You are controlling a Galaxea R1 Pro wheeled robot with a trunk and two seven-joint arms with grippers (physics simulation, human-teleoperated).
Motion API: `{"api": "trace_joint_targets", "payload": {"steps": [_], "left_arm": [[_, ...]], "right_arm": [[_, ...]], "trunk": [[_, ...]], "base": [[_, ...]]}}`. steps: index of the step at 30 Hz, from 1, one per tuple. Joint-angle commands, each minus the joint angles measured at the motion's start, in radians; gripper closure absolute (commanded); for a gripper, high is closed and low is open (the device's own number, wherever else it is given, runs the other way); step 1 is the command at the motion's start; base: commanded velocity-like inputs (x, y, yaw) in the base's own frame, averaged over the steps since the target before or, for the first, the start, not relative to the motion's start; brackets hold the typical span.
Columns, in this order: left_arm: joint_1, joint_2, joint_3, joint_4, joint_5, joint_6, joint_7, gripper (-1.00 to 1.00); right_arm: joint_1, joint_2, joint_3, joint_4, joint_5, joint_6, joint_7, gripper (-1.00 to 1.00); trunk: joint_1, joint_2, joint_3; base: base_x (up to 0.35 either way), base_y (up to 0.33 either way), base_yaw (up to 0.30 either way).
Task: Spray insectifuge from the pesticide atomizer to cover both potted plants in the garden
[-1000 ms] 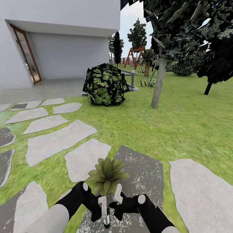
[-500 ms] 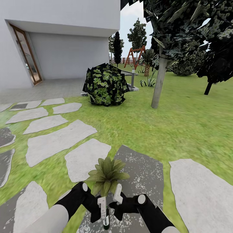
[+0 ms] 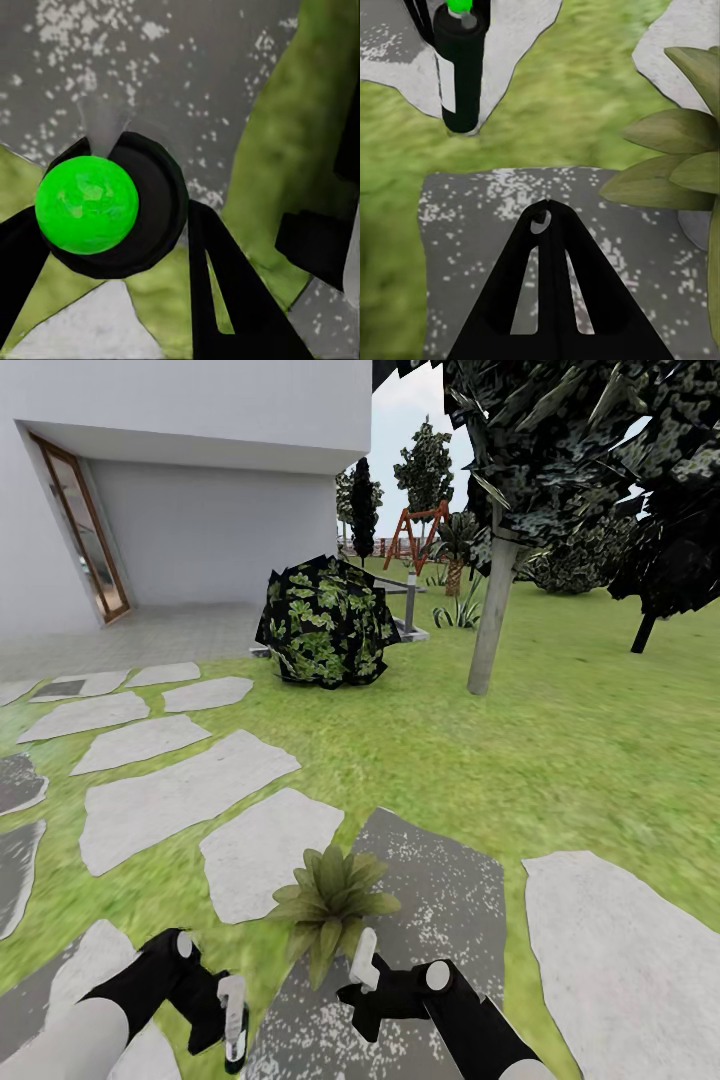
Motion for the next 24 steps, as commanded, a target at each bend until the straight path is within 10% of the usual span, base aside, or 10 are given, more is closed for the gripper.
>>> {"api": "trace_joint_targets", "payload": {"steps": [1,5,6,18,24], "left_arm": [[0.000,0.016,-0.002,-0.001,0.002,-0.002,-0.003,1.00],[0.001,0.091,0.003,-0.001,0.013,-0.060,-0.003,1.00],[0.002,0.107,0.003,0.000,0.014,-0.067,-0.003,1.00],[0.004,0.131,0.010,0.141,0.033,-0.070,0.185,1.00],[0.004,0.122,0.055,0.186,0.212,-0.065,0.309,1.00]], "right_arm": [[0.000,0.000,-0.001,-0.001,0.011,-0.008,0.001,1.00],[0.000,0.000,-0.003,-0.001,0.013,-0.008,0.000,1.00],[0.000,0.000,-0.004,-0.001,0.014,-0.008,-0.001,-1.00],[0.001,-0.014,-0.014,-0.003,0.016,-0.011,-0.009,-1.00],[0.004,-0.130,-0.118,0.022,0.014,-0.012,-0.097,-1.00]], "trunk": [[0.000,0.000,-0.001],[0.000,0.000,-0.001],[0.000,0.000,-0.001],[0.000,0.000,-0.001],[0.000,0.000,-0.001]], "base": [[0.000,0.000,0.000],[0.000,0.000,0.000],[0.000,0.000,0.000],[0.000,0.000,0.000],[0.000,0.000,0.000]]}}
